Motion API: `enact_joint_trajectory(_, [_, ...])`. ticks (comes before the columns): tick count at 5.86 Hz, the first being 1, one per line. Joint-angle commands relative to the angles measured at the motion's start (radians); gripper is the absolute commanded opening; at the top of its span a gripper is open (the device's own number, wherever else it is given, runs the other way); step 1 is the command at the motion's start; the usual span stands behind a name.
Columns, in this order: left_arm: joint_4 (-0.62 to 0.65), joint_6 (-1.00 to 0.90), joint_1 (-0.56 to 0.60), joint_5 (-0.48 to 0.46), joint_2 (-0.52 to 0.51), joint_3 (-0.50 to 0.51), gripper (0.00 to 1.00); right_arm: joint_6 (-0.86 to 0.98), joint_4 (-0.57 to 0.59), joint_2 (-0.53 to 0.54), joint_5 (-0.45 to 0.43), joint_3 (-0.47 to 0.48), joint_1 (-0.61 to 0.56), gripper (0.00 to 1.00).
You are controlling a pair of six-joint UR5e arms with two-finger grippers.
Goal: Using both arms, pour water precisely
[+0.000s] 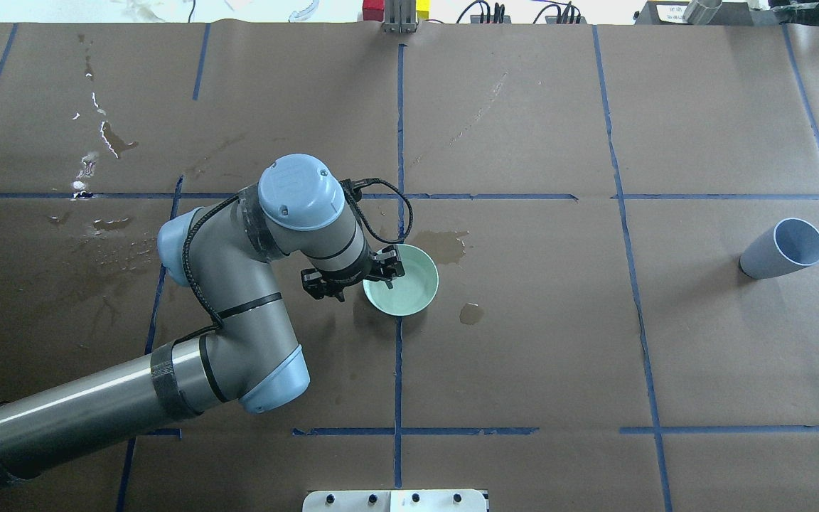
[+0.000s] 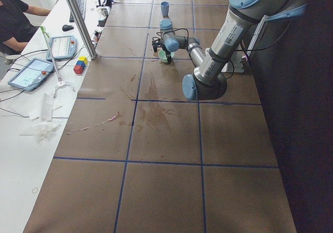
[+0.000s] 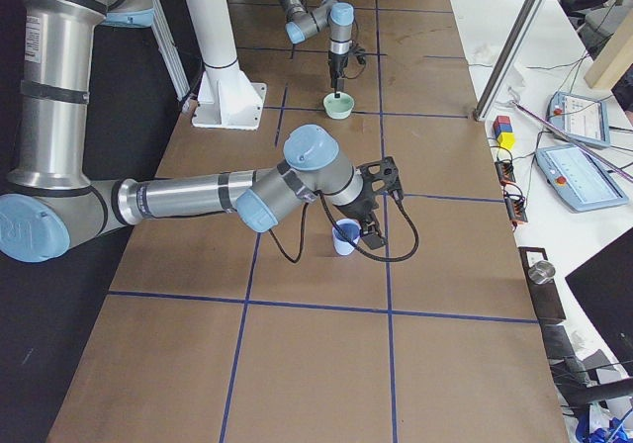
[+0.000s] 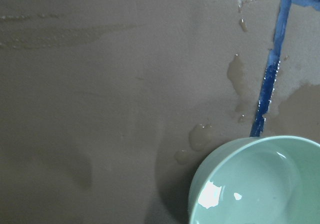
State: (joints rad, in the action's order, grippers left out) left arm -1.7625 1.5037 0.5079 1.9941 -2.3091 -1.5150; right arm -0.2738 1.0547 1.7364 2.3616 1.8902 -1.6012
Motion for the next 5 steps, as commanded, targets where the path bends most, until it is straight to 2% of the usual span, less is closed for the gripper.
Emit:
enact_joint_trajectory(1, [-0.002, 0.009, -0.003, 0.0, -0.012, 0.019, 0.38, 0.062, 0.039, 0.015, 0.064, 0.003, -0.026, 1.0])
enact_joint_trajectory(2, [-0.002, 0.0, -0.002, 0.0, -0.004, 0.018, 0.09, 0.062, 0.039, 0.017, 0.064, 0.003, -0.029, 1.0])
enact_joint_trajectory(3, [-0.002, 0.0, 0.0, 0.0, -0.003, 0.016, 0.0, 0.064, 0.039, 0.034, 0.064, 0.013, -0.034, 1.0])
enact_joint_trajectory(4, [-0.002, -0.006, 0.02, 0.006, 0.011, 0.001, 0.0, 0.065, 0.039, 0.035, 0.065, 0.015, -0.036, 1.0])
enact_joint_trajectory(5, [0.0, -0.075, 0.05, 0.012, 0.072, -0.089, 0.0, 0.065, 0.04, 0.04, 0.076, 0.015, -0.034, 1.0])
